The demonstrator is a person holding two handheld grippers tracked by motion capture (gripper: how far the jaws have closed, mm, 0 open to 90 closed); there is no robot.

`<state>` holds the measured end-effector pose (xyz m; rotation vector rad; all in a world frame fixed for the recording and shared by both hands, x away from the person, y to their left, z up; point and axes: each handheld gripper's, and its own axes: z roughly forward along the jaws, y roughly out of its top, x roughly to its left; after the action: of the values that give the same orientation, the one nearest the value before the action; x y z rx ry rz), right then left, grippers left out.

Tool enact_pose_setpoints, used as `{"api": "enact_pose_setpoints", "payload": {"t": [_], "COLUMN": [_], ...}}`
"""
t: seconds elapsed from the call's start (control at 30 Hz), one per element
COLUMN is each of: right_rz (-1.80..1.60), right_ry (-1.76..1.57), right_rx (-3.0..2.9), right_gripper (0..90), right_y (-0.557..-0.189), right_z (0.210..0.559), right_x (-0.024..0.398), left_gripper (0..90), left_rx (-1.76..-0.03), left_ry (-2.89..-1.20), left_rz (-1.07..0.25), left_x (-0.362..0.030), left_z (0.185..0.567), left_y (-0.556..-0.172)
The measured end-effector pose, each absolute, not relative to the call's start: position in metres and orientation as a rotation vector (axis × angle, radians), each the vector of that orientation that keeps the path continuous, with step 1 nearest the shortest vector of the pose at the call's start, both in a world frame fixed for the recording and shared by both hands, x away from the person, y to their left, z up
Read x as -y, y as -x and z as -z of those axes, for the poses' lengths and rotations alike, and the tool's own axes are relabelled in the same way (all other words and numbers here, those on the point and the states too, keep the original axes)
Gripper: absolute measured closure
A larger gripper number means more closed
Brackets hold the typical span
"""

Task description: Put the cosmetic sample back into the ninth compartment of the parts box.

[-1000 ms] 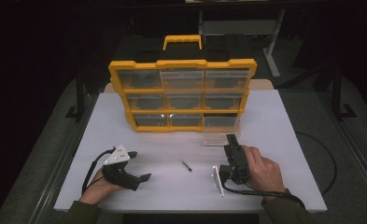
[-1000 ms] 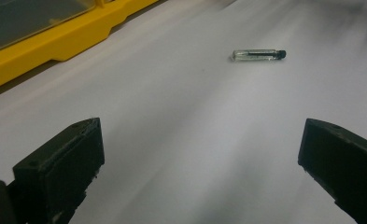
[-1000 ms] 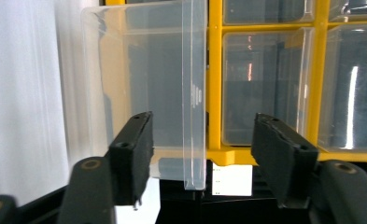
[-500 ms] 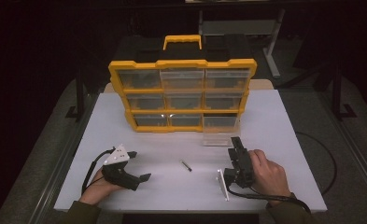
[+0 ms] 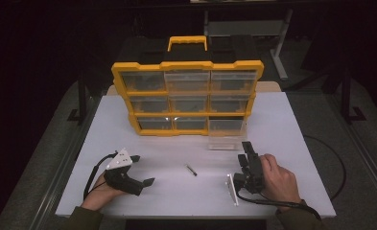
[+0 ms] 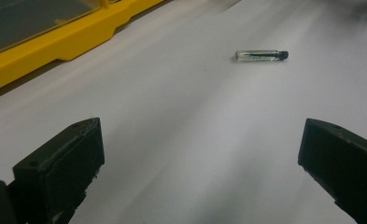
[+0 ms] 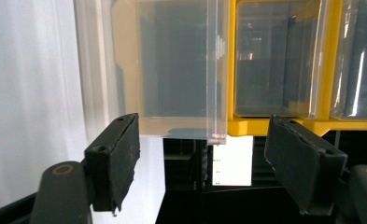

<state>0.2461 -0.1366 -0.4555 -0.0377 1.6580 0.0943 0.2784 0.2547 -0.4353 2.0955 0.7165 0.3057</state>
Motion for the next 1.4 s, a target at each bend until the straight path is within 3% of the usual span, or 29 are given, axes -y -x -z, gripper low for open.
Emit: {"api": "enact_pose_setpoints", "payload": {"t": [0.57, 0.97, 1.4], "right_rz": [-0.109, -0.145, -0.150], "right_ry": [0.011, -0.021, -0.034], "right_rx": [-1.648, -1.627, -1.642], "right_gripper": [12.9, 0.0, 0.0], "right_y": [-0.2472, -0.2486, -0.2482], "right_z": [0.4588, 0.4591, 0.4584], "right_x": [0.1375, 0.1374, 0.1373], "left_gripper": [0.0, 0.0, 0.0], "left_rx": [-0.717, -0.718, -0.719], "left_ry": [-2.092, -2.091, -2.090], "left_rz": [-0.308, -0.311, -0.312], "left_x": [-0.2541, -0.2545, -0.2545], "left_z": [0.4348, 0.4344, 0.4344], "left_y": [-0.2786, -0.2785, -0.2785]}}
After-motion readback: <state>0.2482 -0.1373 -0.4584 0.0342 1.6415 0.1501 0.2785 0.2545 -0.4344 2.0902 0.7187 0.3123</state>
